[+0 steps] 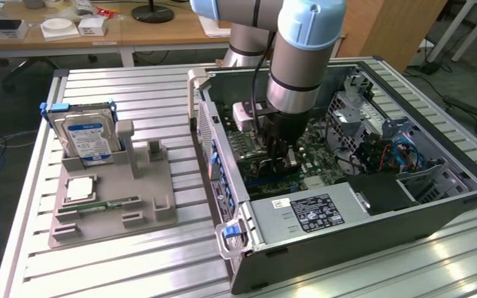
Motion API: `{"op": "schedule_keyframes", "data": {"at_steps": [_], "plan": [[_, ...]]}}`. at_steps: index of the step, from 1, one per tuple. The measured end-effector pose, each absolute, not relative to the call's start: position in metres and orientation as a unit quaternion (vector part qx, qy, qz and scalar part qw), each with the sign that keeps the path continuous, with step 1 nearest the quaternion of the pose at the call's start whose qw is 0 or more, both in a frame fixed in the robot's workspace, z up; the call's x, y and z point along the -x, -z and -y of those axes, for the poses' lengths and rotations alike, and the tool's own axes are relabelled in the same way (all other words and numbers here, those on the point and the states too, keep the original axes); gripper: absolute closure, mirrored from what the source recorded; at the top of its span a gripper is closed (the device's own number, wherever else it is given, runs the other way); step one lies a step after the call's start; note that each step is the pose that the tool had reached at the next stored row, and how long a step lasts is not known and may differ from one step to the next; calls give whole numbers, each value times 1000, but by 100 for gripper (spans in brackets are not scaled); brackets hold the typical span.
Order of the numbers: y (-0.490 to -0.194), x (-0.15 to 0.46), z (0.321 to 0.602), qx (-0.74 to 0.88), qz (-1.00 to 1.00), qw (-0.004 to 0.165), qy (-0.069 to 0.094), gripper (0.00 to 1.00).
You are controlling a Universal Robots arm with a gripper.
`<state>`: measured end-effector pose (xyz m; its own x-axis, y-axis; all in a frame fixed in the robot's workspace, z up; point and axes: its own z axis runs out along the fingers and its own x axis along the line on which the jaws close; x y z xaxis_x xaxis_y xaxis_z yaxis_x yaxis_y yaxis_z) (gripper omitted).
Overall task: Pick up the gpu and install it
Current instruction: 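Insert the gpu into the slot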
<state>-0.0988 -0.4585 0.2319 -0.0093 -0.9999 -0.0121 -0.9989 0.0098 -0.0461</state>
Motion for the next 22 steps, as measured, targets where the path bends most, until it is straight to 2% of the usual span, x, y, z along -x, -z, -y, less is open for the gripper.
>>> {"op": "schedule_keyframes", "data": {"at_steps": [22], "plan": [[-226, 100, 459, 704, -710, 21, 12, 73]]}}
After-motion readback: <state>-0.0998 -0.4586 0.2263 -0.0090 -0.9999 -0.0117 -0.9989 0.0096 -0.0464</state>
